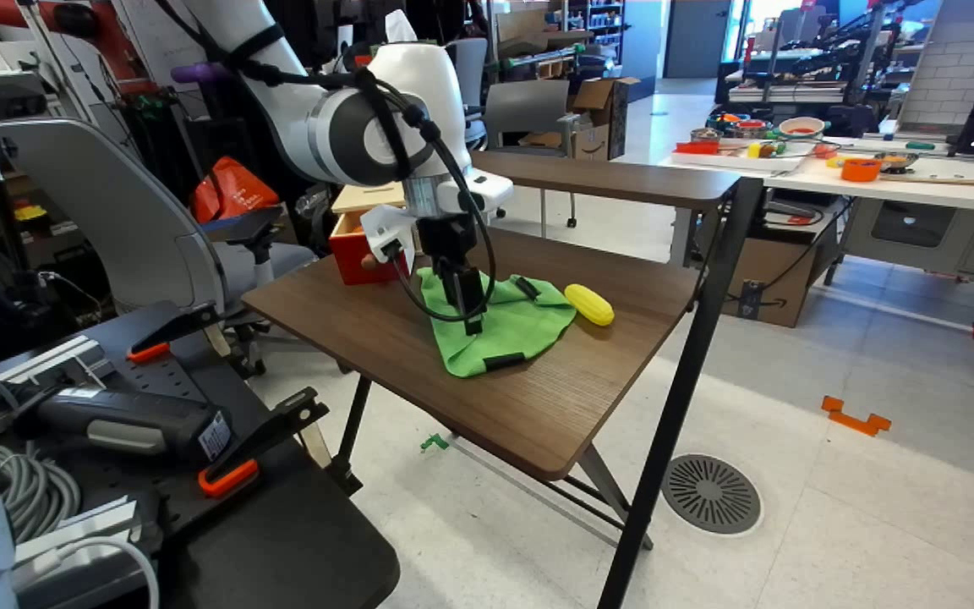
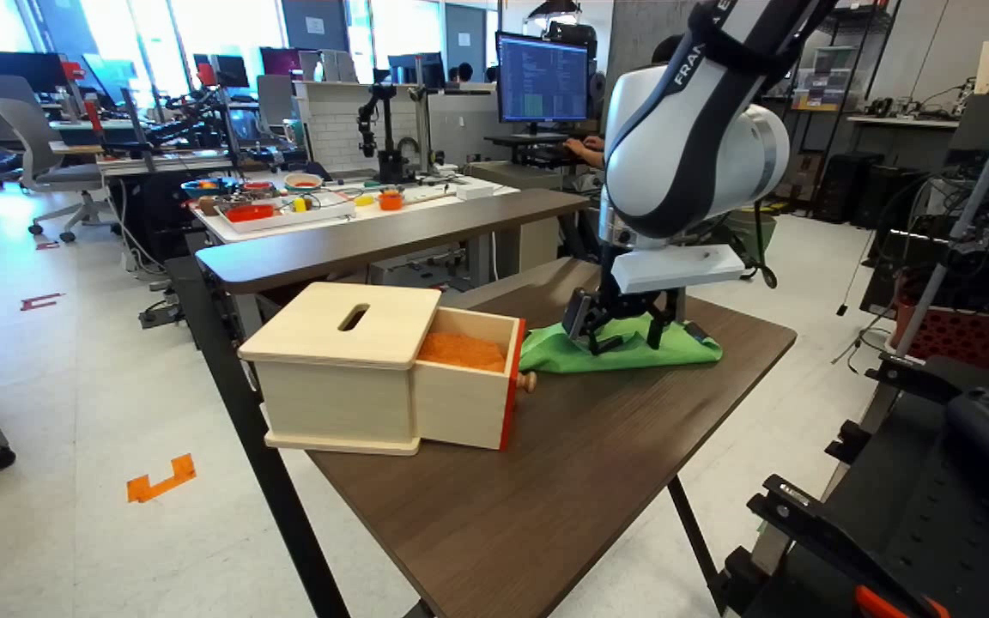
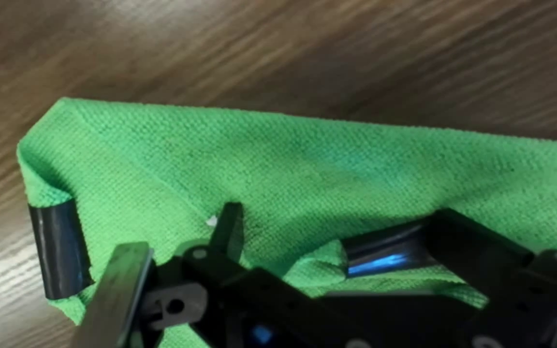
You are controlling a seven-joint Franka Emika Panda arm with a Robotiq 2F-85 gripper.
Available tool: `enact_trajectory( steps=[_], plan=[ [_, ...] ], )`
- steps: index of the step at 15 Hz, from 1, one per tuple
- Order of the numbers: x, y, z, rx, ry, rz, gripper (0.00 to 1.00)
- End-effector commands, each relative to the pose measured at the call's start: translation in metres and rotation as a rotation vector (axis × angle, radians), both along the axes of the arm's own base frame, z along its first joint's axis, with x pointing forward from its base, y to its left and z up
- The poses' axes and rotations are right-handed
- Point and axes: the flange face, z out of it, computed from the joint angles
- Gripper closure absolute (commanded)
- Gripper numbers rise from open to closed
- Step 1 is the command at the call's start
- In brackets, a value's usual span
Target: Slide the green cloth backward
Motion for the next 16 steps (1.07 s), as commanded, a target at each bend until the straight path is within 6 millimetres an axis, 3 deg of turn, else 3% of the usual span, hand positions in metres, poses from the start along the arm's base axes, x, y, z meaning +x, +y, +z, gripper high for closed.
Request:
enact_trajectory(
  steps=[1,10,16],
  plan=[
    [0.035,0.023,-0.009,0.045,-0.016,0.025,0.0],
    [0.103,0.055,-0.005,0.087,-0.062,0.06,0.0],
    [0.121,0.065,0.01,0.09,-0.073,0.076,0.0]
  ],
)
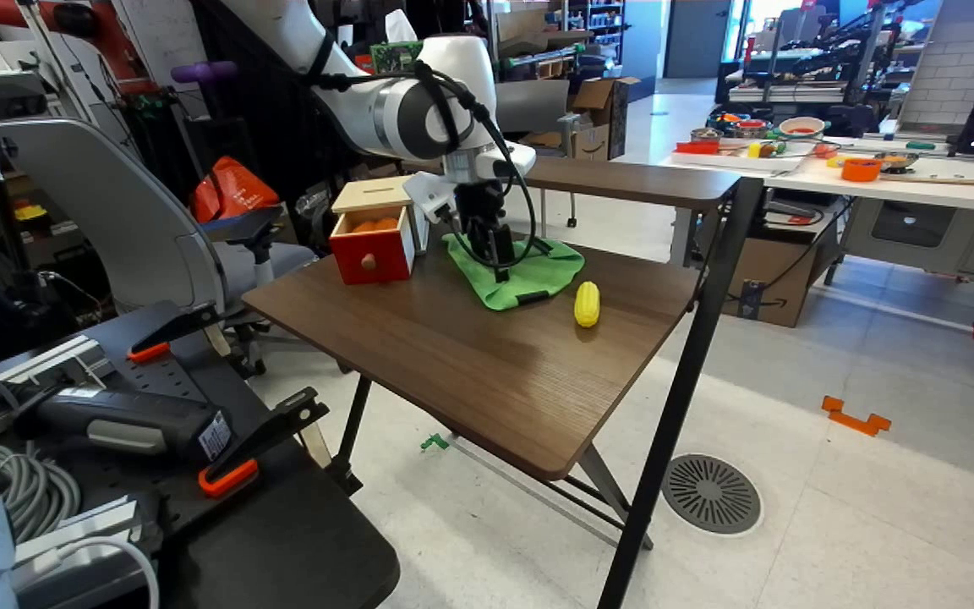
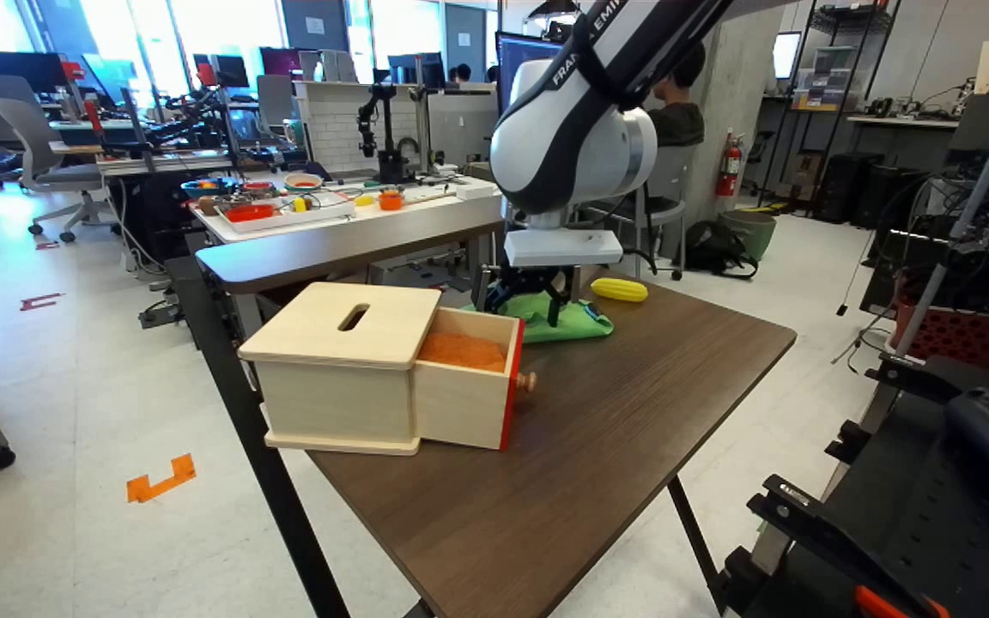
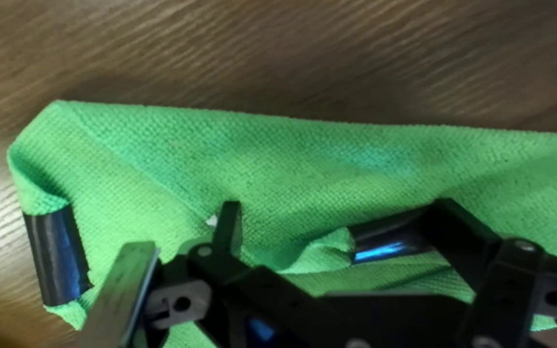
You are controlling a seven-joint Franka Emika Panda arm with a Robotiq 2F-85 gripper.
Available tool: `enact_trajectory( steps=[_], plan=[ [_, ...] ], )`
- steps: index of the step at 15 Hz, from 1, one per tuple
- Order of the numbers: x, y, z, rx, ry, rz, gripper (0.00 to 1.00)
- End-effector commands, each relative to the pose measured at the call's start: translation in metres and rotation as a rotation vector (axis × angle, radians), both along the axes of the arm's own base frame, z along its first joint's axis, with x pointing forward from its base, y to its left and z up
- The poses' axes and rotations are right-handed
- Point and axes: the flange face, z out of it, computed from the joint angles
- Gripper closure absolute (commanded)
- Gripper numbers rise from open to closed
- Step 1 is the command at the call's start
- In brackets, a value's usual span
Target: Slide the green cloth backward
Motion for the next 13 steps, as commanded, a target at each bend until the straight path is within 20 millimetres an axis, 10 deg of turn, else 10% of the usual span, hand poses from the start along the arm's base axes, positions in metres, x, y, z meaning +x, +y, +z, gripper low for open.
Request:
enact_trajectory(
  steps=[1,10,11,13],
  plan=[
    [0.008,0.006,0.009,0.014,0.002,0.025,0.0],
    [-0.059,-0.013,0.096,0.052,0.034,0.005,0.0],
    [-0.029,-0.012,0.076,0.028,0.007,-0.018,0.0],
    [-0.045,-0.013,0.089,0.029,0.022,-0.007,0.0]
  ],
)
